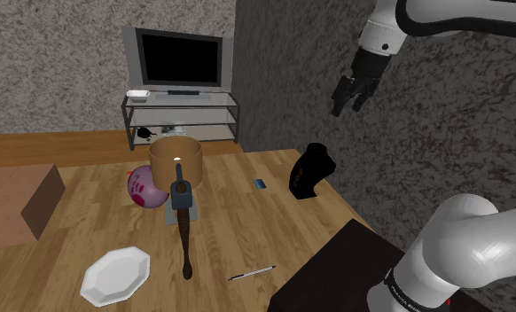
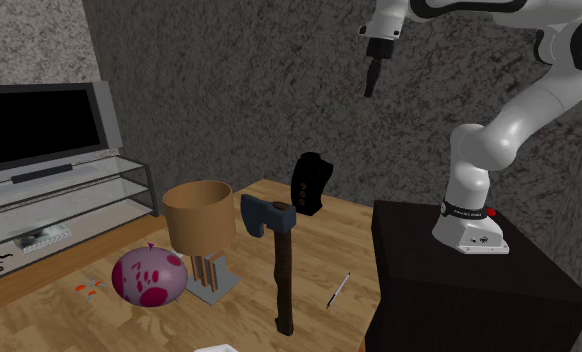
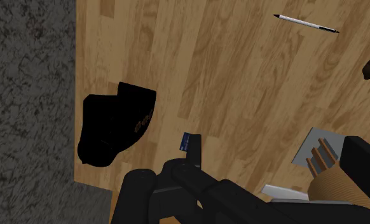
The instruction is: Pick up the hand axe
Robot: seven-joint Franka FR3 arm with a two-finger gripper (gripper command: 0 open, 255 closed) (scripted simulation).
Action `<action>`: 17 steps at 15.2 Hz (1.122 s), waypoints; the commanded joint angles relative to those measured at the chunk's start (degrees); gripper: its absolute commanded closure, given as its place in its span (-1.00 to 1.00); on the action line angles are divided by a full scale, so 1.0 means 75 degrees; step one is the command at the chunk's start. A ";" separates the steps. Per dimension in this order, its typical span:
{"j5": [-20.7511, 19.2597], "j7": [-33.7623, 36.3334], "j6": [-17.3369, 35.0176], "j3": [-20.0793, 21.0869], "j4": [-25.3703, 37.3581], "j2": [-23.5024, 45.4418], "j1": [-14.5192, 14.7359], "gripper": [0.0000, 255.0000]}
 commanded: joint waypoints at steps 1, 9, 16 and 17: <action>0.0000 0.0000 0.0000 0.0000 0.0000 0.0000 0.0000 -1.00; 0.0469 0.0933 0.0999 0.0937 0.0064 0.1276 0.0400 -1.00; 0.0642 0.1736 0.1774 0.1728 0.0555 0.2706 0.0668 -1.00; 0.0641 0.1854 0.1872 0.1839 0.0659 0.2930 0.0699 -1.00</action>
